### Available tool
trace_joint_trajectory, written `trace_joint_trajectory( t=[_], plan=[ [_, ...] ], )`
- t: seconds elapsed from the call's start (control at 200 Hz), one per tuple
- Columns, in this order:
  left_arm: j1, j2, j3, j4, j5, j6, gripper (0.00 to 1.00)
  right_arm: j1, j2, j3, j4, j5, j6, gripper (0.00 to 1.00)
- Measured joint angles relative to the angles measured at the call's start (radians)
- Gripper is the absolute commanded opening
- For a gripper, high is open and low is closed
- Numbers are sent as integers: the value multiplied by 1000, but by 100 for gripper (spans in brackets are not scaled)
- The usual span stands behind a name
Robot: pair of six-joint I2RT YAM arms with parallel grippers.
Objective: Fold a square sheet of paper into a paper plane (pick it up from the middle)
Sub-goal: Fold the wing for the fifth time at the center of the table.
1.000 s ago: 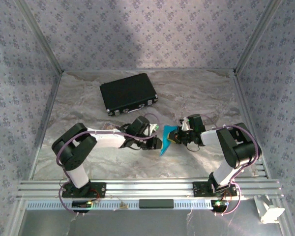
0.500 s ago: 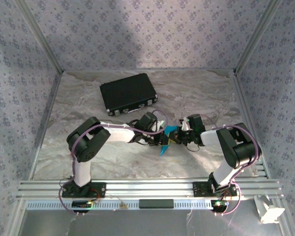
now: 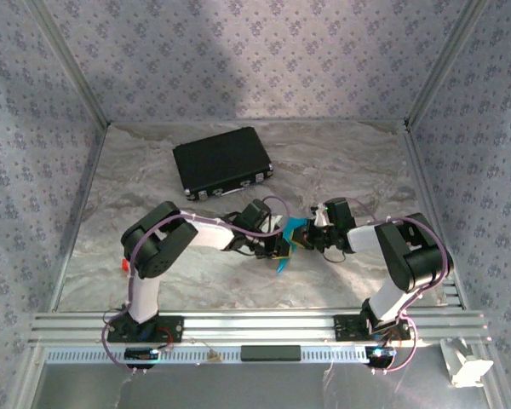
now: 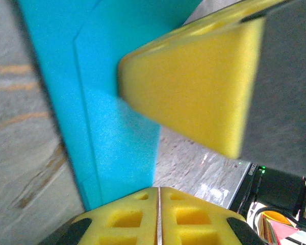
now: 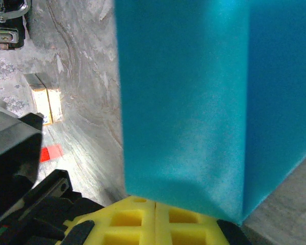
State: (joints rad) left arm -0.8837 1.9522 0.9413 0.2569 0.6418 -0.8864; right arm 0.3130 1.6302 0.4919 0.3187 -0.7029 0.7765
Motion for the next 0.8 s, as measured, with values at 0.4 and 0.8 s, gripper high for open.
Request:
trace_joint_trajectory(
  t=[0.4, 0.8],
  plan=[
    [-1, -2, -25, 46, 13, -5, 7, 0, 0, 0, 0, 0, 0, 4],
    [-39, -48, -37, -90, 15, 72, 6, 0, 0, 0, -1, 1, -4, 4]
  ],
)
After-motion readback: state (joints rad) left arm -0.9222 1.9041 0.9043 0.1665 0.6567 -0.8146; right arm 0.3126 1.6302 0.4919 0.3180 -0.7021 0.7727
